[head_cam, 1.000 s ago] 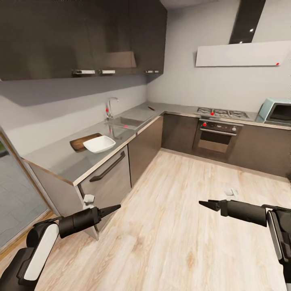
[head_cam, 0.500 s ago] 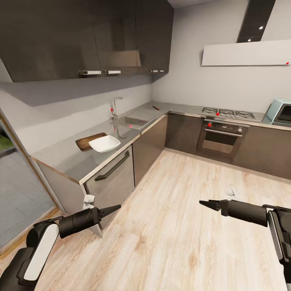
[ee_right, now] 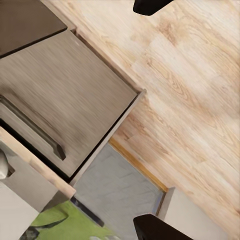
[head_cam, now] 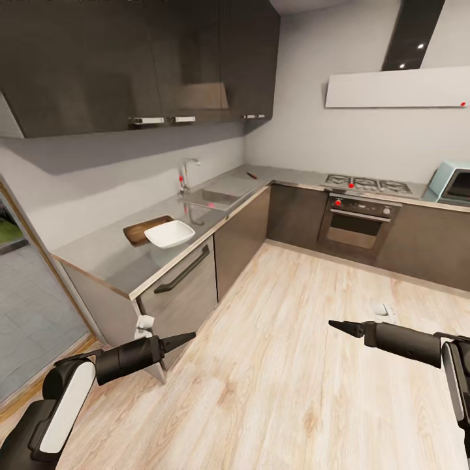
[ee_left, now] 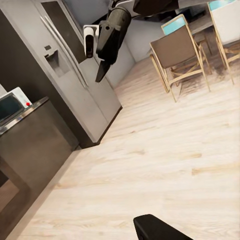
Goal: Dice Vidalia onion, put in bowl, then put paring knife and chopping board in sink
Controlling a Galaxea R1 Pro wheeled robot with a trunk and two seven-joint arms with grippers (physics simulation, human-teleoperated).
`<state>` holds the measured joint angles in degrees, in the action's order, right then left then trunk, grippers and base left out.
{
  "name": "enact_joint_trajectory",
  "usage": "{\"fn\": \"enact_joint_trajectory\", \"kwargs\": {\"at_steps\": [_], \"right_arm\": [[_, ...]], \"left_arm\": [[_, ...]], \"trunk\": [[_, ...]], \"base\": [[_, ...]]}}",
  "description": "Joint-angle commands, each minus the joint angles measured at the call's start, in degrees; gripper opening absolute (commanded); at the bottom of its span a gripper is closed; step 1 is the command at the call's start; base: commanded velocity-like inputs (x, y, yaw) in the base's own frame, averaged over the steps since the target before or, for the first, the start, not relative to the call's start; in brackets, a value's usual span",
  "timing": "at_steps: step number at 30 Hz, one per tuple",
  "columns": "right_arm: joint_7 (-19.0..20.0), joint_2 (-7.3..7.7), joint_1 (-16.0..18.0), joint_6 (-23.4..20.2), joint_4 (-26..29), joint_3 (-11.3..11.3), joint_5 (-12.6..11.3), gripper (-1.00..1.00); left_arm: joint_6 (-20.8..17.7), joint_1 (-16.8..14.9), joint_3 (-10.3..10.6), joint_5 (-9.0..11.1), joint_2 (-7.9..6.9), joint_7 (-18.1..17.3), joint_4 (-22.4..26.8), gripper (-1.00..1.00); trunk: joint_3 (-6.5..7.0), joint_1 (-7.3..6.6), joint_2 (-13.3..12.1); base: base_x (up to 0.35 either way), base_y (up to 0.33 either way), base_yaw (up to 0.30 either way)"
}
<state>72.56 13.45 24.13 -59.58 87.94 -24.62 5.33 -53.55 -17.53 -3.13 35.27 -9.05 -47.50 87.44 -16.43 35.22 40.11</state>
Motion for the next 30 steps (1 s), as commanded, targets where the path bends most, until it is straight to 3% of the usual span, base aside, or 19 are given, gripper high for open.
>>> {"fn": "enact_joint_trajectory", "kwargs": {"at_steps": [1, 20, 23, 30], "right_arm": [[0.57, -0.01, 0.06, -0.42, 0.04, -0.07, 0.57, 1.00], [0.22, 0.17, 0.08, -0.42, -0.04, -0.22, 0.48, 1.00], [0.22, 0.15, 0.10, -0.42, -0.04, -1.64, 0.49, 1.00], [0.22, 0.17, 0.06, -0.42, -0.05, -2.31, 0.43, 1.00]], "left_arm": [[-0.24, -0.04, -0.04, -0.03, 0.00, -0.19, 0.04, 1.00], [-0.24, -0.05, -0.04, -0.03, 0.00, -0.10, 0.03, 1.00], [-0.24, -0.06, -0.05, -0.03, 0.00, -0.08, 0.01, 1.00], [-0.24, -0.06, -0.04, -0.03, 0.00, -0.11, 0.01, 1.00]], "trunk": [[0.10, -0.21, -0.35], [3.52, -4.38, -7.97], [4.05, -5.04, -9.17], [5.31, -6.58, -11.98]], "base": [[0.000, 0.000, 0.000], [0.000, 0.000, 0.000], [0.000, 0.000, 0.000], [0.000, 0.000, 0.000]]}}
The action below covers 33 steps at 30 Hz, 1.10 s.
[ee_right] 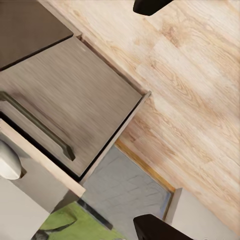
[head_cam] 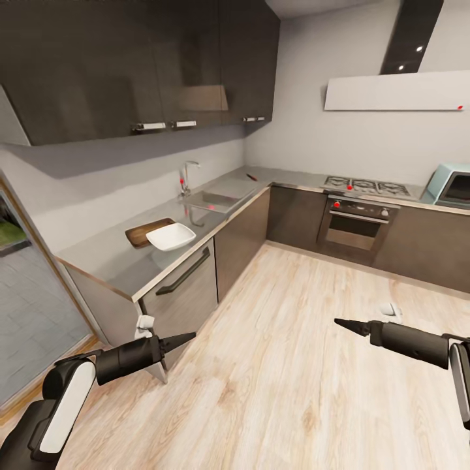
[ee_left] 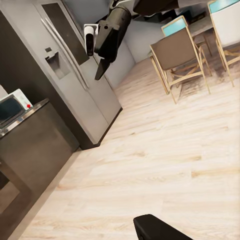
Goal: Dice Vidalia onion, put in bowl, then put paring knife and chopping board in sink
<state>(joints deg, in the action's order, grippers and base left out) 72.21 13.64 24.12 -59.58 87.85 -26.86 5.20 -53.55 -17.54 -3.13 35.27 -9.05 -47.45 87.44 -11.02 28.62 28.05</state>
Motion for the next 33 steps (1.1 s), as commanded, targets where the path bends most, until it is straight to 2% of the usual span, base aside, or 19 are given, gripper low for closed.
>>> {"fn": "enact_joint_trajectory", "kwargs": {"at_steps": [1, 13, 33], "right_arm": [[0.56, -0.04, 0.06, -0.42, 0.04, -0.09, 0.57, 1.00], [0.56, -0.27, 0.07, -0.42, 0.04, -0.04, 0.65, 1.00], [0.61, -0.25, 0.05, -0.42, 0.07, -0.03, 0.64, 1.00]], "left_arm": [[-0.24, -0.04, -0.04, -0.03, 0.00, -0.14, 0.01, 1.00], [-0.24, -0.03, -0.03, -0.05, 0.00, -0.17, 0.01, 1.00], [-0.22, -0.05, -0.05, -0.06, -0.02, -0.31, -0.01, 1.00]], "trunk": [[0.08, -0.20, -0.32], [2.23, -2.83, -5.13], [2.23, -2.83, -5.13]], "base": [[0.000, 0.000, 0.000], [0.000, 0.000, 0.000], [0.000, 0.000, 0.000]]}}
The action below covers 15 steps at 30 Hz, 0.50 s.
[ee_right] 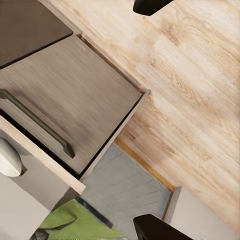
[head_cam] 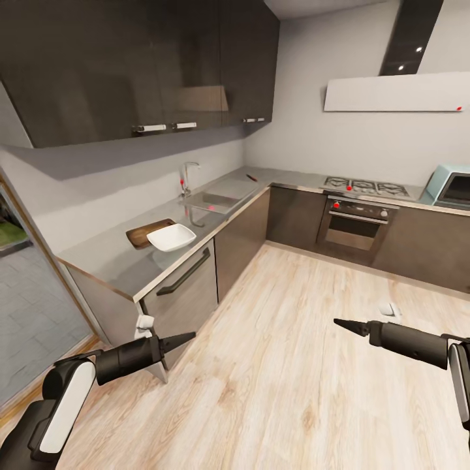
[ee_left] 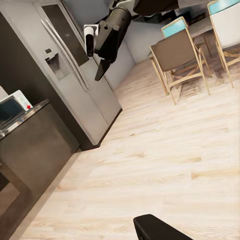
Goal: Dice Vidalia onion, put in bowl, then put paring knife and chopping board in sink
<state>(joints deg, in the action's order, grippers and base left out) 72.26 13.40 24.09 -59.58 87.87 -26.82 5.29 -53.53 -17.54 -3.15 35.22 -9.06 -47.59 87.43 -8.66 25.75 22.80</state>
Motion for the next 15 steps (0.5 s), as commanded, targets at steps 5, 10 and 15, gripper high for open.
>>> {"fn": "enact_joint_trajectory", "kwargs": {"at_steps": [5, 10, 15], "right_arm": [[0.85, 0.00, 0.10, -0.42, 0.11, -0.24, 0.59, 1.00], [0.71, -0.10, 0.10, 0.06, 0.19, -0.29, 0.78, 1.00], [0.44, -0.05, 0.10, 0.30, 0.23, 1.36, 1.50, 1.00]], "left_arm": [[0.30, -0.04, -0.44, 0.05, 0.07, -0.28, -0.36, 1.00], [0.44, -0.04, -0.44, -0.17, 0.11, 0.17, -0.66, 1.00], [0.38, -0.04, -0.32, 0.04, 0.75, 6.19, -0.66, 1.00]], "trunk": [[-0.12, 0.04, 0.12], [-0.12, 0.04, 0.12], [-0.12, 0.04, 0.12]], "base": [[0.000, 0.000, 0.024], [0.000, -0.182, 0.217], [0.000, -0.324, 0.255]]}}
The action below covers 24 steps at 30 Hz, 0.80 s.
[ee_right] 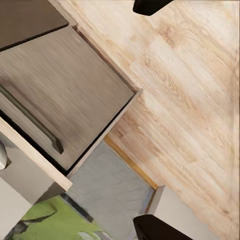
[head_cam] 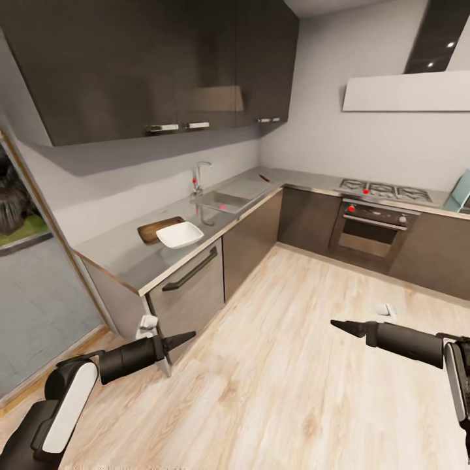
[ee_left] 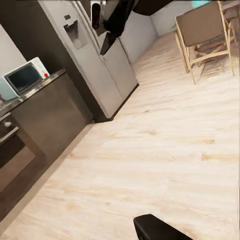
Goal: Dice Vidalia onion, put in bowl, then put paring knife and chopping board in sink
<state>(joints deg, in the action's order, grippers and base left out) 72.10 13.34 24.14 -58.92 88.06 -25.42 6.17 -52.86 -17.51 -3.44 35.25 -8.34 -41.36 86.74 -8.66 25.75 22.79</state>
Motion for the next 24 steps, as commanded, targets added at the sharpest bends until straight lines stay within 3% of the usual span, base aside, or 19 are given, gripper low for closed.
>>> {"fn": "enact_joint_trajectory", "kwargs": {"at_steps": [1, 6, 15, 21, 24], "right_arm": [[0.51, -0.01, 0.05, -0.36, 0.03, 0.78, 0.70, 1.00], [-1.08, -0.06, 0.07, -0.37, 0.01, 3.12, 0.86, 1.00], [-2.90, -0.07, 0.04, -0.38, 0.09, 4.51, 0.78, 1.00], [-4.85, -0.12, 0.05, -0.62, 0.09, 9.26, 2.31, 1.00], [-6.03, -0.13, 0.04, -0.58, 0.09, 9.84, 2.63, 1.00]], "left_arm": [[-0.30, -0.07, -0.02, 0.07, 0.11, 0.70, 0.05, 1.00], [-0.31, -0.07, 0.00, 0.27, 0.23, 1.89, 0.09, 1.00], [-0.31, -0.07, 0.01, 0.34, 0.51, 2.14, 0.06, 1.00], [-0.31, -0.07, 0.01, 0.28, 0.66, 2.16, 0.01, 1.00], [-0.31, -0.07, 0.01, 0.23, 0.86, 2.16, 0.01, 1.00]], "trunk": [[-0.13, 0.03, 0.13], [-0.20, 0.03, 0.13], [-0.25, 0.03, 0.13], [-0.25, 0.03, 0.13], [-0.25, 0.03, 0.13]], "base": [[0.000, -0.341, 0.258], [0.000, -0.343, 0.257], [0.000, -0.343, 0.251], [0.000, -0.343, 0.084], [0.000, -0.343, 0.107]]}}
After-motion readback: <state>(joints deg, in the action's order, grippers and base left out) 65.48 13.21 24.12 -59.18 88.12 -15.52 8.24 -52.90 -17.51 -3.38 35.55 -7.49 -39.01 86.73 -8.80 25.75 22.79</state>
